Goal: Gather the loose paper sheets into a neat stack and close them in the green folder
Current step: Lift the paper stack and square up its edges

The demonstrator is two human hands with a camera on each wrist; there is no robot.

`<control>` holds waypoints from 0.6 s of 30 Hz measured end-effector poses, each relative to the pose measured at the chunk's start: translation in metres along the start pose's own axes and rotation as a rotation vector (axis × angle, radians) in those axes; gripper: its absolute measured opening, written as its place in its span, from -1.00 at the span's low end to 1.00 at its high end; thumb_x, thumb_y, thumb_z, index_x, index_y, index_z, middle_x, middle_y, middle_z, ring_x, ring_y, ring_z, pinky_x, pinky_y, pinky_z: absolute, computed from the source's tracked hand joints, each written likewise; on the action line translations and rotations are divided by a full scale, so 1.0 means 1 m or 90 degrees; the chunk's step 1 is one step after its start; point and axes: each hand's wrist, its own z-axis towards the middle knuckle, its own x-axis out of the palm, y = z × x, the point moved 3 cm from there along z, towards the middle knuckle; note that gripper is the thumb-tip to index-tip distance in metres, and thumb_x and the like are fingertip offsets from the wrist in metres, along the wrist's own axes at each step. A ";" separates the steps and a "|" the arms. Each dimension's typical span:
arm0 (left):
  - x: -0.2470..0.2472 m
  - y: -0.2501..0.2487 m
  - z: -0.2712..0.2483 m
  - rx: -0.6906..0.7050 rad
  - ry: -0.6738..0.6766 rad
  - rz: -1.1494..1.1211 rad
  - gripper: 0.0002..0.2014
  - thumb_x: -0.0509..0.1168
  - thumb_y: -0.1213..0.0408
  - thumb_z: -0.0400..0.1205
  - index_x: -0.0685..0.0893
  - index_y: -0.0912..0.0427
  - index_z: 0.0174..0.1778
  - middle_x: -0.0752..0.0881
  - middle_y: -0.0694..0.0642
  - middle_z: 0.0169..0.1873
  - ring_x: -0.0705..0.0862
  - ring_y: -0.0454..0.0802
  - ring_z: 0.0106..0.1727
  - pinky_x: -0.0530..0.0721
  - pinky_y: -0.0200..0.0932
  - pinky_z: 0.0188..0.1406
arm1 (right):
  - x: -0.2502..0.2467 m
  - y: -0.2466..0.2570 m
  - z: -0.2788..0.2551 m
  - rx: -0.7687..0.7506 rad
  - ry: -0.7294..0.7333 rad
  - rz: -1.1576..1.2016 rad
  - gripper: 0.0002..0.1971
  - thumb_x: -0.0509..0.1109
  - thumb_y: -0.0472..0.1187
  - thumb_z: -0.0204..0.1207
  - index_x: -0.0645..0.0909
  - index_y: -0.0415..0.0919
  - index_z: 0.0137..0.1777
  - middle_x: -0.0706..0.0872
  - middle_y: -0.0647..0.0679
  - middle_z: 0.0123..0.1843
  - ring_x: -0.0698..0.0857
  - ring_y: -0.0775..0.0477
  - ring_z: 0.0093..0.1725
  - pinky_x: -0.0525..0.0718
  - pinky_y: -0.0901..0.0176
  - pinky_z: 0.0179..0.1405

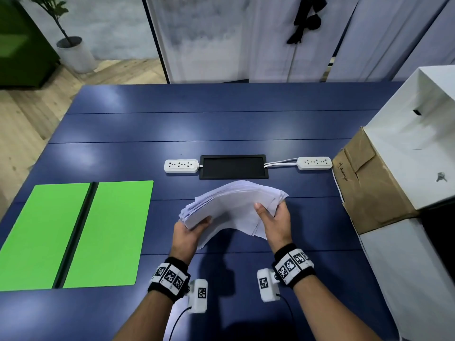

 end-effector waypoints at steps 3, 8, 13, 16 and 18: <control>0.000 -0.010 0.004 0.029 -0.005 -0.040 -0.72 0.58 0.50 0.48 0.83 0.13 0.06 0.91 0.03 -0.07 0.84 -0.10 -0.07 0.77 -0.20 -0.06 | 0.005 0.000 0.004 0.012 0.036 0.005 -0.56 0.60 -0.28 0.49 0.61 -0.23 0.35 0.84 -0.08 0.21 0.81 -0.07 0.22 0.75 0.03 0.26; 0.001 -0.029 0.011 0.070 -0.014 -0.081 -0.71 0.55 0.51 0.49 0.79 0.26 0.12 0.90 0.04 -0.07 0.84 -0.06 -0.07 0.78 -0.16 -0.02 | 0.007 -0.002 0.013 0.045 0.081 0.011 -0.48 0.60 -0.44 0.45 0.59 -0.26 0.39 0.84 -0.11 0.21 0.82 -0.06 0.19 0.75 0.09 0.23; 0.006 -0.051 0.013 0.130 -0.056 -0.099 -0.74 0.56 0.29 0.51 0.80 0.23 0.10 0.89 -0.01 -0.08 0.81 -0.07 -0.05 0.76 -0.15 0.04 | 0.004 0.002 0.014 0.053 0.086 -0.004 -0.60 0.62 -0.43 0.42 0.70 -0.26 0.26 0.89 0.00 0.05 0.84 -0.01 0.08 0.77 0.04 0.17; 0.009 -0.068 0.011 0.168 -0.104 -0.087 -0.82 0.54 0.02 0.50 0.78 0.03 -0.22 0.76 -0.14 -0.32 0.66 -0.11 -0.25 0.64 -0.24 -0.16 | 0.006 0.020 0.010 -0.009 0.087 0.031 -0.58 0.64 -0.42 0.40 0.69 -0.25 0.25 0.85 -0.01 0.08 0.81 -0.01 0.07 0.76 0.05 0.23; 0.012 -0.076 0.011 0.173 -0.153 -0.052 -0.70 0.48 -0.02 0.55 0.64 0.01 -0.42 0.51 -0.16 -0.49 0.42 -0.10 -0.38 0.41 -0.19 -0.34 | 0.009 0.034 0.007 -0.060 0.095 0.046 -0.54 0.65 -0.32 0.37 0.68 -0.18 0.27 0.80 -0.03 0.07 0.76 0.01 0.01 0.73 0.18 0.12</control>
